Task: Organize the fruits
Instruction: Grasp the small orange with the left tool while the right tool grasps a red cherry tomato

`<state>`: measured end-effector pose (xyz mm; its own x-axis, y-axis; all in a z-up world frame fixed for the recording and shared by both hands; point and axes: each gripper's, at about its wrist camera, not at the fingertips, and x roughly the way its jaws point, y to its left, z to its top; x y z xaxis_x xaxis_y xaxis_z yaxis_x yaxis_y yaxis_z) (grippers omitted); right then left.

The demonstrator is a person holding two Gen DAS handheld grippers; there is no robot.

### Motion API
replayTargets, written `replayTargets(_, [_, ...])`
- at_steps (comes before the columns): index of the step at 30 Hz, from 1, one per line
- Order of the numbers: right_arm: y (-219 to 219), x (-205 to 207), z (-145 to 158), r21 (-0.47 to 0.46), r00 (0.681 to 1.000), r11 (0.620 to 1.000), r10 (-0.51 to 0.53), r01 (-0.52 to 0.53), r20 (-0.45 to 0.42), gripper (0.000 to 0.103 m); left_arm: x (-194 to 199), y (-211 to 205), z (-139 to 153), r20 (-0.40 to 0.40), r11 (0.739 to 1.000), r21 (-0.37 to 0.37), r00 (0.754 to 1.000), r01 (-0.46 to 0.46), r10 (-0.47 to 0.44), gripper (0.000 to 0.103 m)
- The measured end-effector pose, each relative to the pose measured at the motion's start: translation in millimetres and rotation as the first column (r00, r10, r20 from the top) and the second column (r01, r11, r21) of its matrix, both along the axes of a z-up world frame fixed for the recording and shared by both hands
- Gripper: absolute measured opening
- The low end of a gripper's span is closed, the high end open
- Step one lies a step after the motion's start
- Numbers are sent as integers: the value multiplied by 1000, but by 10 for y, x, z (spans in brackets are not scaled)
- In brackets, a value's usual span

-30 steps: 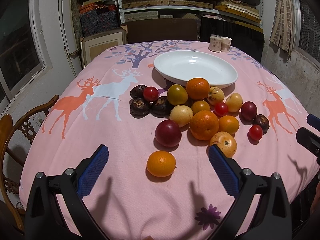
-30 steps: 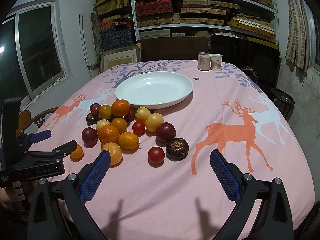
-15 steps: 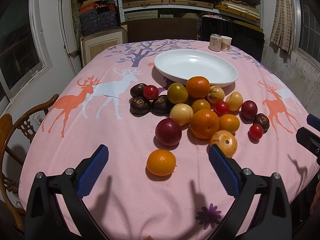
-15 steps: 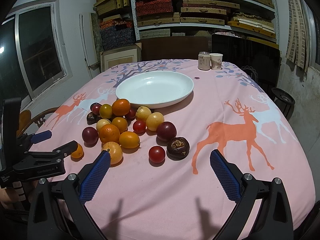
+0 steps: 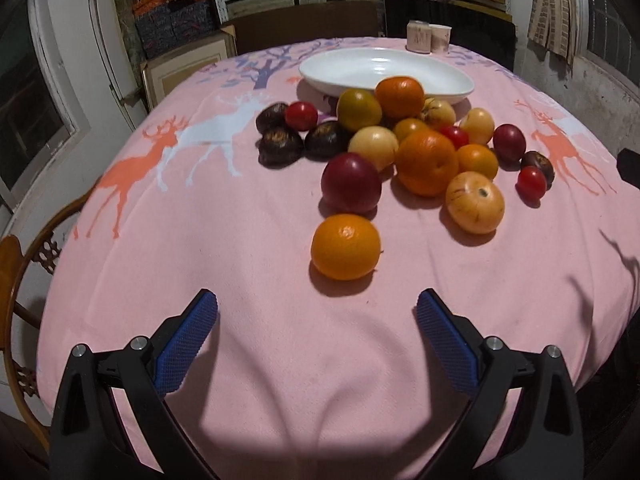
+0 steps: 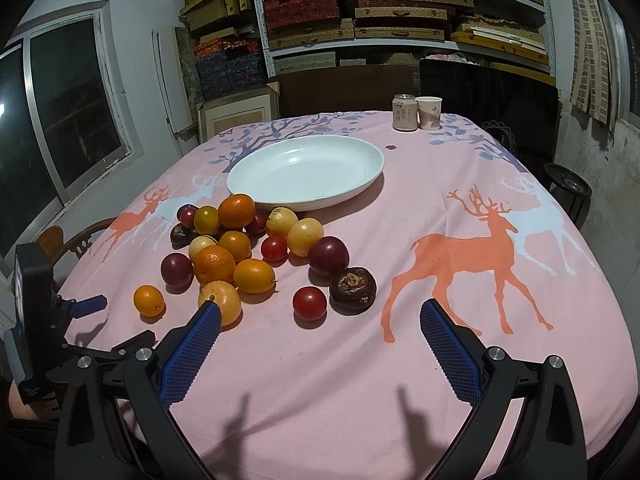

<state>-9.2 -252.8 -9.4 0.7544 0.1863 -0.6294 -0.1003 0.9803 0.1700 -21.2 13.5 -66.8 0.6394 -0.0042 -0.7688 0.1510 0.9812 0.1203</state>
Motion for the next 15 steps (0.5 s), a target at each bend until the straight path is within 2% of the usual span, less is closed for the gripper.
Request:
replayTargets(4, [14, 20, -5, -11, 1000, 1000, 10, -10, -1, 100, 92, 7, 44, 59, 1000, 4, 998, -15, 15, 98])
replayTargets(6, [-8, 27, -6, -12, 1000, 1000, 2, -2, 0, 100, 222, -11, 32, 45, 1000, 6, 999, -7, 7, 95])
replayTargets(7, [-23, 29, -8, -10, 1000, 1000, -4, 4, -2, 100, 277, -7, 26, 32, 1000, -5, 999, 8, -8, 68])
replayTargets(8, [-40, 27, -11, -8, 1000, 1000, -11, 11, -3, 100, 313, -12, 3, 7, 999, -24, 1000, 28, -28, 53])
replayTargets(9, [-66, 25, -16, -7, 1000, 1000, -16, 16, -3, 100, 303, 11, 14, 4, 996, -79, 999, 48, -48, 41])
replayTargets(10, [-83, 26, -20, -9, 1000, 1000, -21, 21, -3, 100, 290, 25, 35, 21, 995, -91, 999, 48, -47, 36])
replayTargets(13, [-168, 51, -58, -21, 999, 999, -41, 40, -7, 100, 222, 40, 75, 46, 992, -106, 997, 62, -57, 36])
replayTargets(15, [-220, 81, -110, -30, 999, 999, -39, 38, -20, 100, 158, 26, 107, 71, 994, -86, 996, 60, -54, 36])
